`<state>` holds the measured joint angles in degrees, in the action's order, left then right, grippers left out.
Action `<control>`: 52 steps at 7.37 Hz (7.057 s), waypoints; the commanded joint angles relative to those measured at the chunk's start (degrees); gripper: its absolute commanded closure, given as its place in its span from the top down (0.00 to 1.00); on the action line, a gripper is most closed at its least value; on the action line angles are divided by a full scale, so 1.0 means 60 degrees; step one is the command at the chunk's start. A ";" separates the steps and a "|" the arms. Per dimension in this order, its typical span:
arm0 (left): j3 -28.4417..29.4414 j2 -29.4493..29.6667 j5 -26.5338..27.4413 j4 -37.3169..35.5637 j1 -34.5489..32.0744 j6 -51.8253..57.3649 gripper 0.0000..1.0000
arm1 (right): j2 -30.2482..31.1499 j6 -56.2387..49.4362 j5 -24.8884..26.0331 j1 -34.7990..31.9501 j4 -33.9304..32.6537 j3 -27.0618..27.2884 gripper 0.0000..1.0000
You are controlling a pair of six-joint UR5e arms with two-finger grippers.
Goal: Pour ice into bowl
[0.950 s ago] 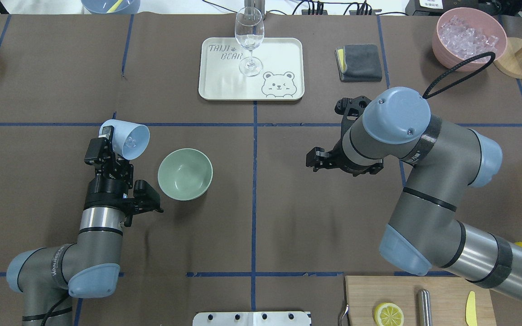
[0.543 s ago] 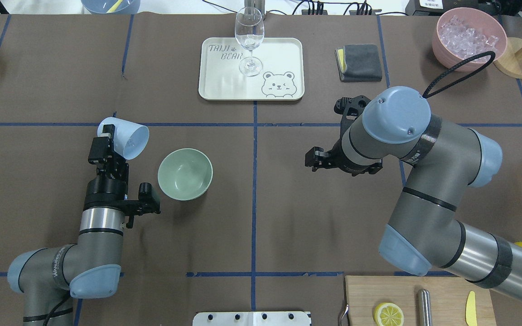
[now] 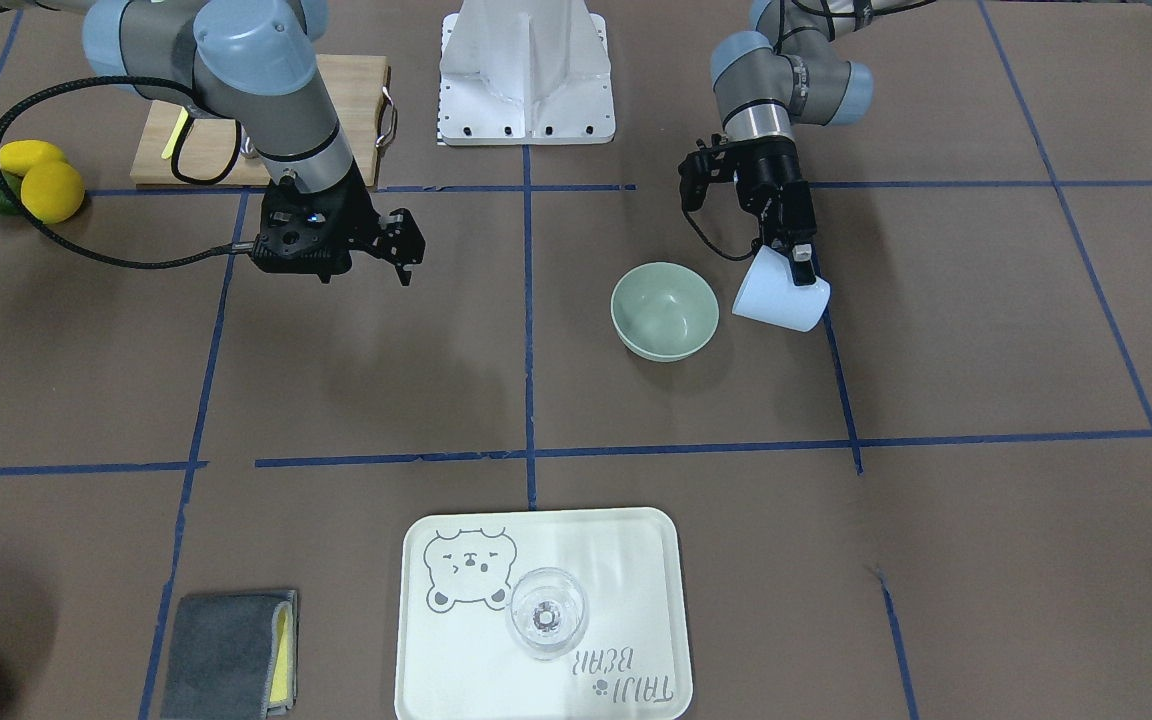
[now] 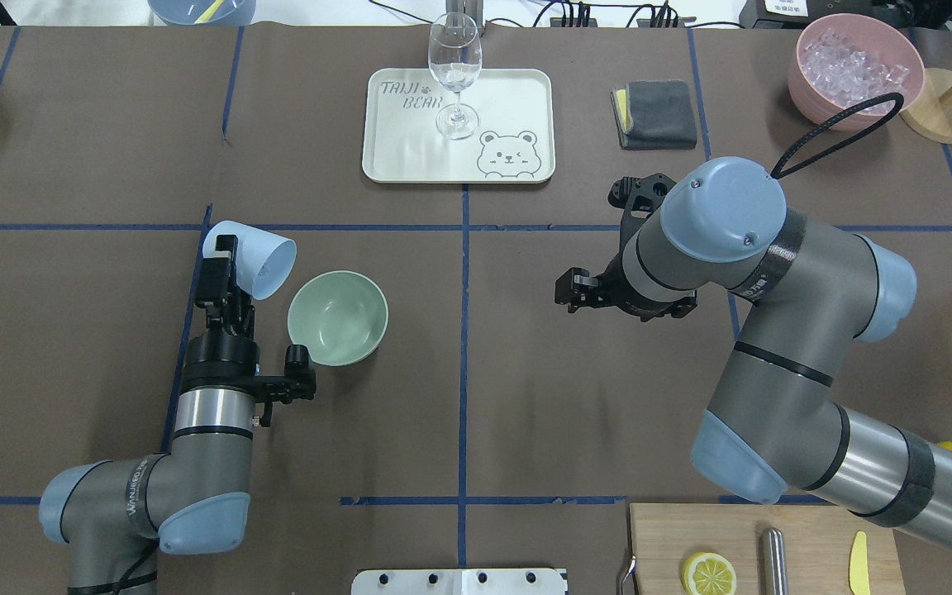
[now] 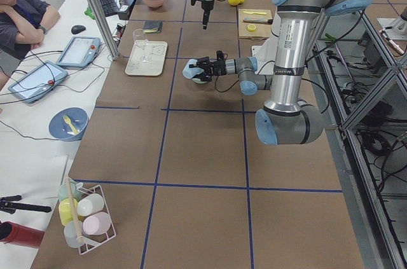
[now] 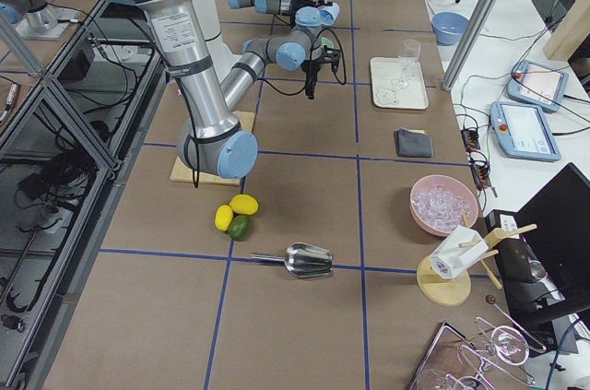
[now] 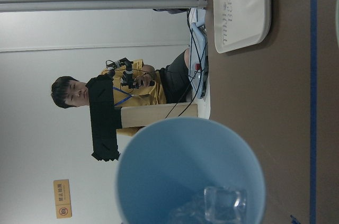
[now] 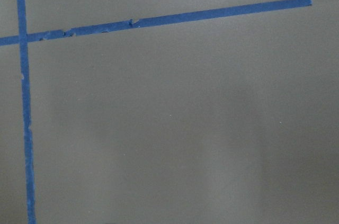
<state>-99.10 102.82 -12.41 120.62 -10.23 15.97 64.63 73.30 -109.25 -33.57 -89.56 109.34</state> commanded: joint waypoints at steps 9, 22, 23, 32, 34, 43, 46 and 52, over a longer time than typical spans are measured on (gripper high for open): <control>0.0184 0.0061 0.1217 -0.0504 0.0064 0.2364 0.00 | -0.0020 0.0396 -0.0088 -0.0015 0.0000 0.0365 1.00; -0.2170 -0.0100 -0.3168 0.0037 -0.0052 0.1685 0.00 | -0.0034 0.0572 -0.0073 0.0014 0.0000 0.0424 1.00; -0.2508 -0.0492 -0.4032 0.0038 -0.0184 0.0385 0.00 | -0.0034 0.0572 -0.0073 0.0015 0.0000 0.0410 1.00; -0.1378 -0.5079 -0.5095 0.6994 -0.0916 -0.5693 0.00 | -0.0034 0.0572 -0.0044 0.0044 0.0000 0.0366 1.00; -0.1047 -0.5212 -0.5806 0.7435 -0.1034 -0.6782 0.00 | -0.0034 0.0572 -0.0030 0.0044 0.0000 0.0351 1.00; 0.0330 -0.5286 -0.6530 0.8871 -0.1591 -1.2606 0.00 | -0.0020 0.0557 0.0000 0.0073 0.0000 0.0337 1.00; 0.1586 -0.5199 -0.6153 0.9045 -0.1562 -1.3675 0.00 | -0.0034 0.0572 0.0000 0.0117 0.0000 0.0336 1.00; 0.2423 -0.4468 -0.5095 0.8900 -0.1430 -1.4482 0.00 | -0.0034 0.0557 0.0000 0.0117 0.0000 0.0351 1.00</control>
<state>-86.59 74.34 -43.96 174.25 -18.96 -70.89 64.42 76.64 -109.25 -32.87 -89.56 111.39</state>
